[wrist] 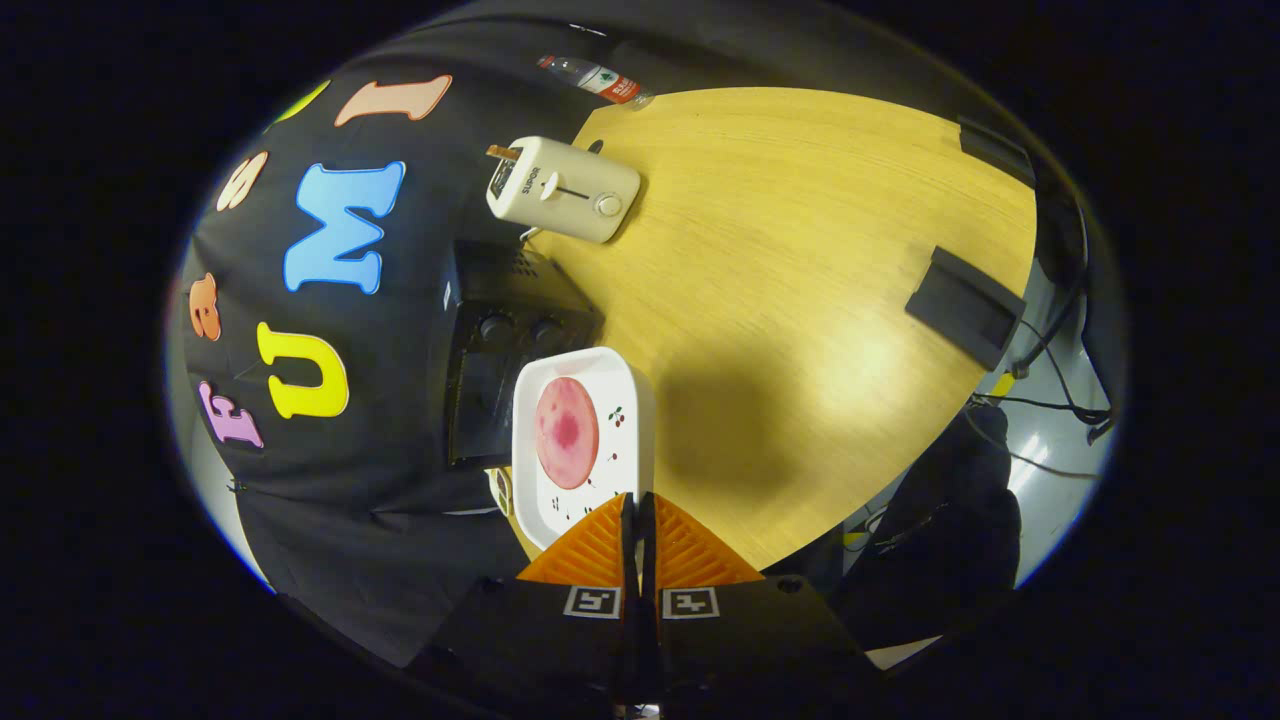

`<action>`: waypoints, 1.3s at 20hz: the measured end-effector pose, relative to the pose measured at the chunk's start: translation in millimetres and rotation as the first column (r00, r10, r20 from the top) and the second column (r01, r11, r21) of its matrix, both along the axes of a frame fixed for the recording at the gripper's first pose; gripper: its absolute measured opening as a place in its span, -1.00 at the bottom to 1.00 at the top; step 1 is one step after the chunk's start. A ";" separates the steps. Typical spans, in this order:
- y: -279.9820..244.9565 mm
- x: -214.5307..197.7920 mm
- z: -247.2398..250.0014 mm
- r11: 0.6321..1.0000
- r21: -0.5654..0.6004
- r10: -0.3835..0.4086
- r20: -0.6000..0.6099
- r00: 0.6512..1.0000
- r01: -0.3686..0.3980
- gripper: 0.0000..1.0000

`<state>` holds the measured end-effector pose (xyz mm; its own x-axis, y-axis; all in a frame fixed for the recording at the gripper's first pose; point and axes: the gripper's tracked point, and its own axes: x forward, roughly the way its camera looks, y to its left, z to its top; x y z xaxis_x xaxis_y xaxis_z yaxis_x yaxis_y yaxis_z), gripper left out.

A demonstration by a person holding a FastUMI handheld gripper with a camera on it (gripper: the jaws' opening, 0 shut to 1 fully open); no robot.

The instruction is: Open the toaster oven, put the food inside, and close the toaster oven door.

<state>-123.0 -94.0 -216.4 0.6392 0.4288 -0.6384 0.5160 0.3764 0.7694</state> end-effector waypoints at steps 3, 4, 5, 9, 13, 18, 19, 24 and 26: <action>38.1 11.1 11.2 0.998 0.003 0.068 0.024 0.997 -0.069 -0.98; 48.2 14.1 13.4 0.996 -0.001 0.094 0.027 0.995 -0.094 -0.98; 58.5 18.7 14.1 0.993 -0.007 0.122 0.027 0.992 -0.122 -0.98; 92.3 49.9 15.5 0.982 -0.004 0.189 0.035 0.981 -0.188 -0.97; 118.6 88.3 3.1 0.973 0.000 0.233 0.024 0.972 -0.233 -0.98; 143.3 129.8 -21.3 0.974 0.014 0.228 -0.009 0.974 -0.228 -0.97; 147.6 140.4 -23.4 0.977 0.030 0.213 -0.008 0.977 -0.213 -0.98; 154.6 184.7 -29.1 0.991 0.074 0.112 0.018 0.994 -0.113 -0.98; 154.9 201.5 -30.3 0.993 0.093 0.067 0.024 0.997 -0.069 -0.98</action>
<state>78.6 60.9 -246.7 0.6193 0.5288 -0.5804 0.4752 0.3360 0.8132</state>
